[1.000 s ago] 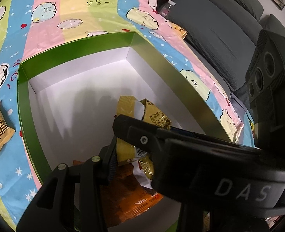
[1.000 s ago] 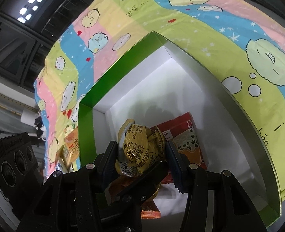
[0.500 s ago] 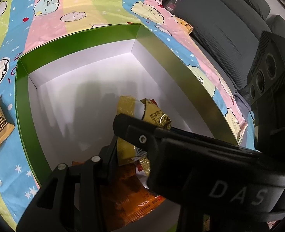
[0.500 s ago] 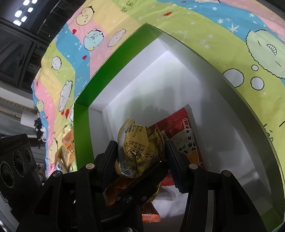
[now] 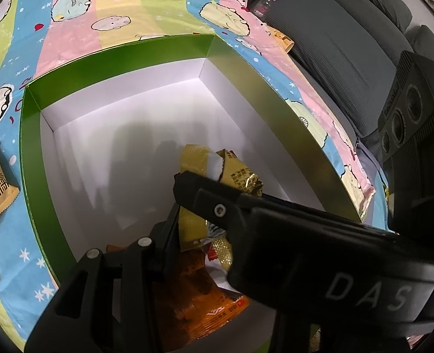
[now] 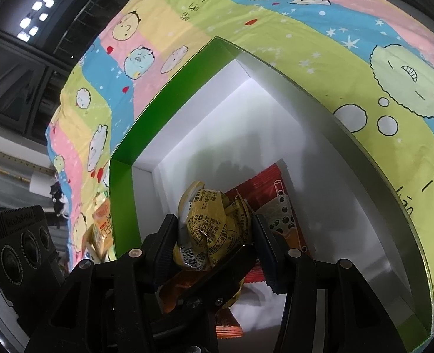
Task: Organize snacks
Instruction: 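Carry the yellow bag over the green box and lower it inside, then open the right gripper to release the yellow bag into the box, then move the right gripper back to the pile toward the white Dali bag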
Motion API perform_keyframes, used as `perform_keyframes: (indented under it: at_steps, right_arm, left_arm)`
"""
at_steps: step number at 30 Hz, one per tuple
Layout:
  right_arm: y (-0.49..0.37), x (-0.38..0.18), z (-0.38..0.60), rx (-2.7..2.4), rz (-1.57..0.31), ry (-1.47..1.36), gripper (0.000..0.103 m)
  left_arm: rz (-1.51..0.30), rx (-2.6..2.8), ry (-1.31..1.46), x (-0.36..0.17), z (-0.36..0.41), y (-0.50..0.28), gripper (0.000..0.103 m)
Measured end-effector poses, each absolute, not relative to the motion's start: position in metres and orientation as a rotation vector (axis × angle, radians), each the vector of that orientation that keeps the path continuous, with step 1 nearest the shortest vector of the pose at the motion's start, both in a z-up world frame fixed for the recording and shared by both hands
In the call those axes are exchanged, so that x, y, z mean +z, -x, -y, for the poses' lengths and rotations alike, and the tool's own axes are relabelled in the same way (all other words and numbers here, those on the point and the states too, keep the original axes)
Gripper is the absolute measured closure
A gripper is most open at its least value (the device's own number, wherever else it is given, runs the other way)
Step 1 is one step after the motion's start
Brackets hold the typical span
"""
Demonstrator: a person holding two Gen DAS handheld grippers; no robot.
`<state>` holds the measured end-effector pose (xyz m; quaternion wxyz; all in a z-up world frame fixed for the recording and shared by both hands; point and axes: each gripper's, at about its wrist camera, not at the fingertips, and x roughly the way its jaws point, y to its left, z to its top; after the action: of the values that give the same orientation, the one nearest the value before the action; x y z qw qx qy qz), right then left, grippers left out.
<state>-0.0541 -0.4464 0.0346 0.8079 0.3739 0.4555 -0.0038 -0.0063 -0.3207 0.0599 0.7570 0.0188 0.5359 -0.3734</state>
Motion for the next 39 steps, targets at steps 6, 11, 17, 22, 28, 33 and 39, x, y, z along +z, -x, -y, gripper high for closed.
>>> perform_keyframes:
  at_steps: [6, 11, 17, 22, 28, 33, 39]
  right_arm:
    - [0.061, 0.045, 0.445, -0.043, -0.947, -0.774, 0.05]
    - [0.072, 0.063, 0.443, -0.065, -0.887, -0.739, 0.044]
    - [0.081, 0.088, 0.433, -0.045, -0.787, -0.696, 0.029]
    - [0.083, 0.108, 0.413, -0.019, -0.719, -0.649, 0.022]
    - [0.078, 0.122, 0.382, 0.032, -0.679, -0.591, 0.019]
    - [0.071, 0.13, 0.349, 0.078, -0.652, -0.544, 0.018]
    - [0.059, 0.131, 0.307, 0.136, -0.653, -0.489, 0.018]
  left_arm:
    - [-1.121, -0.798, -0.032, 0.07, 0.318, 0.011, 0.051]
    - [-1.032, -0.774, -0.037, 0.093, 0.302, 0.02, 0.042]
    - [-0.923, -0.755, 0.027, 0.126, 0.261, 0.029, 0.026]
    - [-0.847, -0.699, 0.093, 0.146, 0.211, 0.033, 0.018]
    - [-0.794, -0.556, 0.153, 0.155, 0.139, 0.032, 0.014]
    - [-0.791, -0.422, 0.147, 0.148, 0.073, 0.021, 0.014]
    - [-0.833, -0.265, 0.257, 0.113, -0.015, 0.001, 0.014]
